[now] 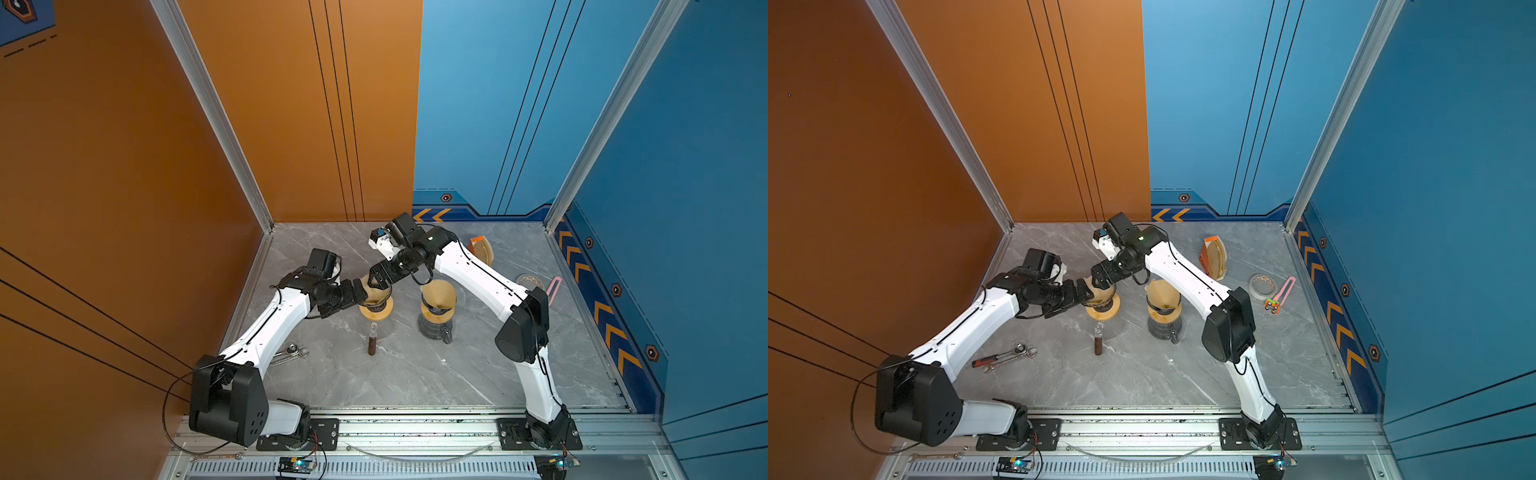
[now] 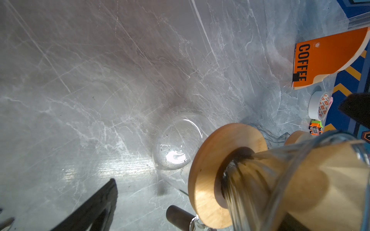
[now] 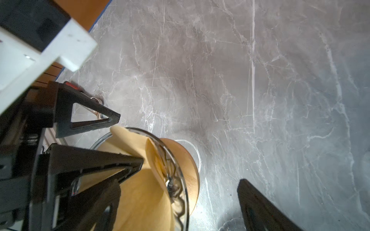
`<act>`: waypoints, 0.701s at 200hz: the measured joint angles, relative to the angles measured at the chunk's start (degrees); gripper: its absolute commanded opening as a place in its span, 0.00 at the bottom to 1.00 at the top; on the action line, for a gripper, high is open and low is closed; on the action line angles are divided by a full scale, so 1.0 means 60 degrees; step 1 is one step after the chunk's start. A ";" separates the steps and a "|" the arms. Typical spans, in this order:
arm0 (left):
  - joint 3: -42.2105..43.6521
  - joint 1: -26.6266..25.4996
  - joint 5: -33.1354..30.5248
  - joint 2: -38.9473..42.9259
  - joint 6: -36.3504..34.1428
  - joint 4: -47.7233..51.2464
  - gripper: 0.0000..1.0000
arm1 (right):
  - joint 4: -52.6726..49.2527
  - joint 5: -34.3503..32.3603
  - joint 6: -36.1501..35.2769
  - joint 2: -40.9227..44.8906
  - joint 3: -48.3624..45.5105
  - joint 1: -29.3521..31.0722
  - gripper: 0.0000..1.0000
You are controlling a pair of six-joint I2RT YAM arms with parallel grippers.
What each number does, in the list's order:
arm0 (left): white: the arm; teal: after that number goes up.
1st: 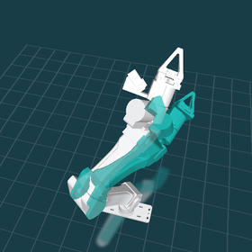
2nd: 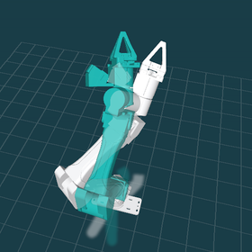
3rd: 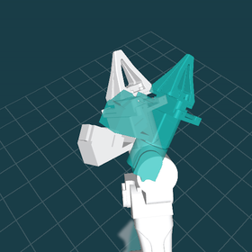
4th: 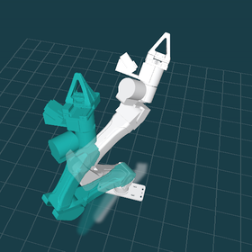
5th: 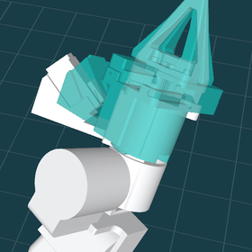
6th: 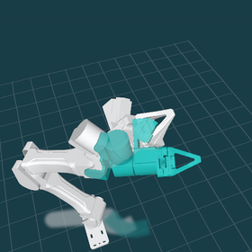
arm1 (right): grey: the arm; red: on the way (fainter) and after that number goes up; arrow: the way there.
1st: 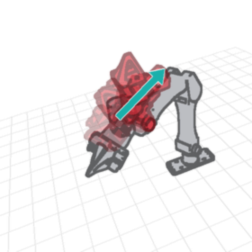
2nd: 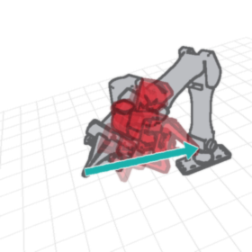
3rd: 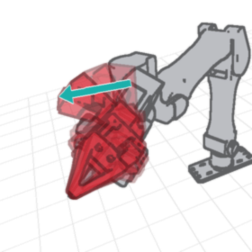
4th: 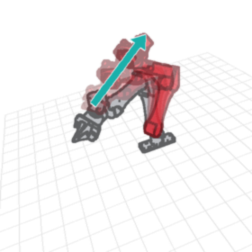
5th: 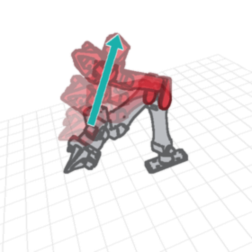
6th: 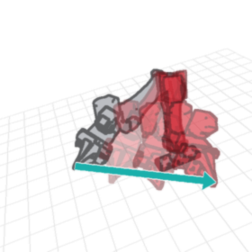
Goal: Place the coffee filter in the dripper
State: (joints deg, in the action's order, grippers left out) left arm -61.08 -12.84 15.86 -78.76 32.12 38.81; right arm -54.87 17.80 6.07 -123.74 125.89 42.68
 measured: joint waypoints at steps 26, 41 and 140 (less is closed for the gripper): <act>0.0000 -0.0069 -0.0004 0.0000 0.0000 0.0000 0.98 | -0.0004 -0.0007 0.0106 -0.0401 0.0244 -0.0055 0.90; 0.0000 -0.0106 0.0000 0.0000 0.0004 0.0000 0.98 | -0.0004 -0.0022 0.0178 -0.0554 0.0262 -0.0062 0.90; 0.0000 -0.0131 -0.0004 0.0000 0.0007 -0.0015 0.98 | -0.0004 -0.0535 0.0317 -0.0648 0.0146 -0.0117 0.89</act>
State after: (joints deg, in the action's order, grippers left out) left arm -61.08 -13.63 15.84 -78.76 32.16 38.72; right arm -54.89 14.59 7.97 -127.63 126.76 41.98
